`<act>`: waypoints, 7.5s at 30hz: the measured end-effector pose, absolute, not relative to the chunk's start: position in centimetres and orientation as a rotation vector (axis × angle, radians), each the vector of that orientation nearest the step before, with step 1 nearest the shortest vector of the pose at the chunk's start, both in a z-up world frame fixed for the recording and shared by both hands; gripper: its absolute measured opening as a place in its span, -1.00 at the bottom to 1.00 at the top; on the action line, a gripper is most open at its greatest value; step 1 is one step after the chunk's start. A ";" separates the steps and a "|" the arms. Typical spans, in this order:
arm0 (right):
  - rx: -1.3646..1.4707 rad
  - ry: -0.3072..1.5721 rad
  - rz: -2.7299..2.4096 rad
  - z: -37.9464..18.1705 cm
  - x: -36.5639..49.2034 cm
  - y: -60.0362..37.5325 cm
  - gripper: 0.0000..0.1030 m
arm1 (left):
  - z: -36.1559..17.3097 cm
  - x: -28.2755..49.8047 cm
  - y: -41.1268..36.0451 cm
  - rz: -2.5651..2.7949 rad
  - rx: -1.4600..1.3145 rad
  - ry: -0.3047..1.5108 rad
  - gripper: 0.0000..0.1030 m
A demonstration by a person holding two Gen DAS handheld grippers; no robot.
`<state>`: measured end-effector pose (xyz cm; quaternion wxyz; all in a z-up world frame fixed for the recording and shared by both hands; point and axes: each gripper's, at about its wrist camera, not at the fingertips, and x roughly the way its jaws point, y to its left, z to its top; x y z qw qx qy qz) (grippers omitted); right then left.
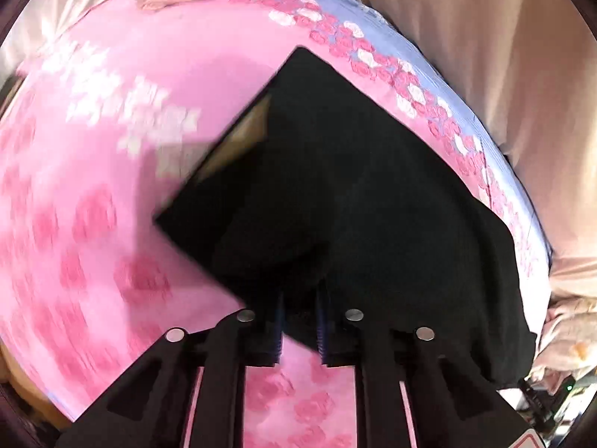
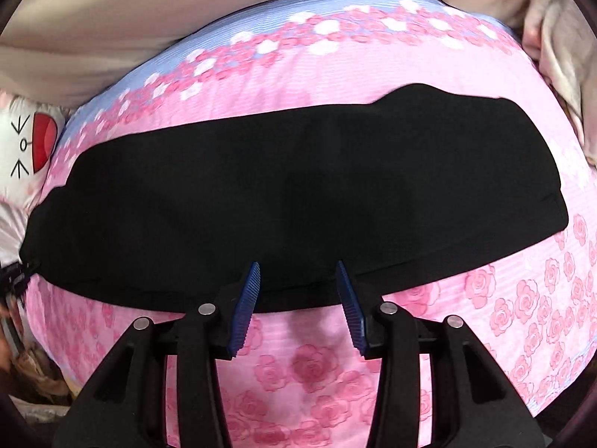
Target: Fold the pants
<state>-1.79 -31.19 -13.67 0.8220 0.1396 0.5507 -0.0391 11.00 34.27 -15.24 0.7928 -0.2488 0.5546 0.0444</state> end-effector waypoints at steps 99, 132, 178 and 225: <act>0.694 0.974 -0.389 -17.9 -5.7 -58.4 -0.02 | -15.6 8.5 4.0 -0.012 0.059 1.408 0.73; 0.292 1.163 0.617 -12.4 9.0 -9.0 -0.67 | -14.6 4.7 16.6 0.037 -0.168 1.269 0.73; 0.127 1.123 0.115 -12.6 6.1 -13.2 -0.10 | -11.6 9.3 17.0 -0.223 -0.377 1.119 0.69; 0.106 1.152 0.240 -9.4 0.6 -11.2 -0.33 | -18.4 5.2 36.4 0.197 -0.864 0.830 0.83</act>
